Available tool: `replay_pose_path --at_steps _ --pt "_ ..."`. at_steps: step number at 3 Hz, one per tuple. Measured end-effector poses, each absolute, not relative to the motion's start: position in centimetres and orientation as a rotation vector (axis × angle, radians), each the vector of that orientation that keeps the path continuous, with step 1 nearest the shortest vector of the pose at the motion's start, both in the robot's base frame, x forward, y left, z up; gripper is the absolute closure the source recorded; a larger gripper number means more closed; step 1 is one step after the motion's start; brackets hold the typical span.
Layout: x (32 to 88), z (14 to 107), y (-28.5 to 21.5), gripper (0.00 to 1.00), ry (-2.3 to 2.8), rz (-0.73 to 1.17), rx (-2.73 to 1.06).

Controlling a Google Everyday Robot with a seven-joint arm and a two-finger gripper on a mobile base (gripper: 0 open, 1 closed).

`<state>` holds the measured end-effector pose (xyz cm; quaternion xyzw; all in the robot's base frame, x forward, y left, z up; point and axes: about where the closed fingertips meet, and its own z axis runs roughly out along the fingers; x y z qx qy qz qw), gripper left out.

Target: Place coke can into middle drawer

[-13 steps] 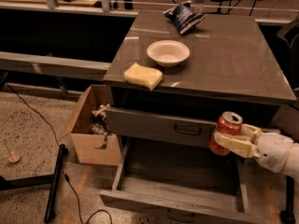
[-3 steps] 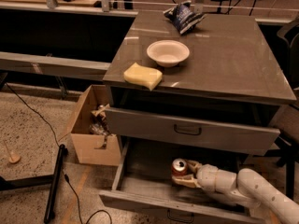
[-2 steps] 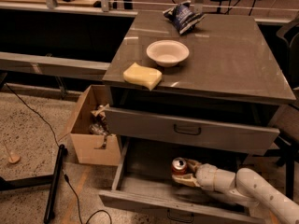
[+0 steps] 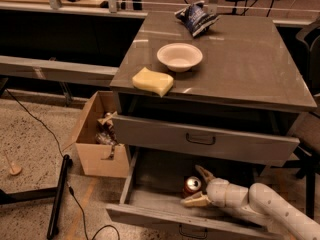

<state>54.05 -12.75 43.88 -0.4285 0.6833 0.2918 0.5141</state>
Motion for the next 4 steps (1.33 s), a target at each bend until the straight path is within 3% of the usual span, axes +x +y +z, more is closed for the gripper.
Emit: replay_pose_path --at_steps 1,2,4 --pt "54.1 44.6 -13.7 0.16 1.676 0.712 -0.880" --pt "54.2 46.9 -17.3 0.40 1.678 0.677 -0.659" --pt "50.6 52.0 -27.9 0.86 1.703 0.565 -0.407"
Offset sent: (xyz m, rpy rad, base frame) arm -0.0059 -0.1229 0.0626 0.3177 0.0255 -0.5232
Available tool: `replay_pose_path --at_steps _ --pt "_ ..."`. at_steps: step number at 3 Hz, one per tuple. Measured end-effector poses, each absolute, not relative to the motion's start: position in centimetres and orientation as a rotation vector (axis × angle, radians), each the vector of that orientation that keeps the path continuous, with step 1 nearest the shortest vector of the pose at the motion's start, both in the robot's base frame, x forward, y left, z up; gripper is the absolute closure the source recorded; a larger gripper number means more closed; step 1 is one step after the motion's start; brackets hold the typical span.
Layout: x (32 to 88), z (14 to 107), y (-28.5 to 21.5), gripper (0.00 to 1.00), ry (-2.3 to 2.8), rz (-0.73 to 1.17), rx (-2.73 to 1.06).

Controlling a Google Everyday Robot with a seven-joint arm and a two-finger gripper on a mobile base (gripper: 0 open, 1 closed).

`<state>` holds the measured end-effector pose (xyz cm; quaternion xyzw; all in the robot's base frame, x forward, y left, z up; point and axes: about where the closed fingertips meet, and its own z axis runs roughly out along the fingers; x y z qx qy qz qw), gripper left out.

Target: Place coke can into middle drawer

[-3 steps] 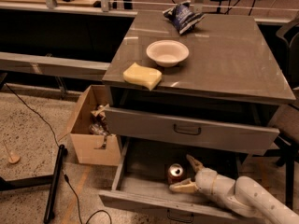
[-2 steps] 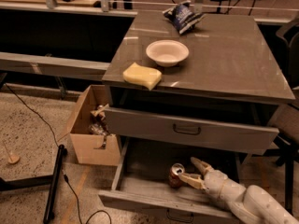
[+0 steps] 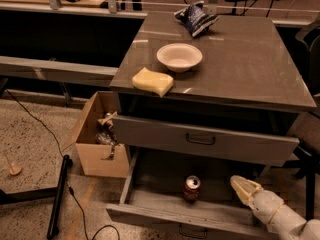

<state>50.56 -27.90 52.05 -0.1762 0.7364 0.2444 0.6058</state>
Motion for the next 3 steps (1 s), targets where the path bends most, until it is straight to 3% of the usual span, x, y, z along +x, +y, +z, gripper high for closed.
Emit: replay_pose_path --at_steps 1,2,3 --pt "48.2 54.2 -31.7 1.00 1.723 0.510 -0.340" --pt "45.5 56.2 -34.5 1.00 1.715 0.438 -0.240" --pt "43.0 56.9 -37.6 0.87 1.709 0.376 -0.165"
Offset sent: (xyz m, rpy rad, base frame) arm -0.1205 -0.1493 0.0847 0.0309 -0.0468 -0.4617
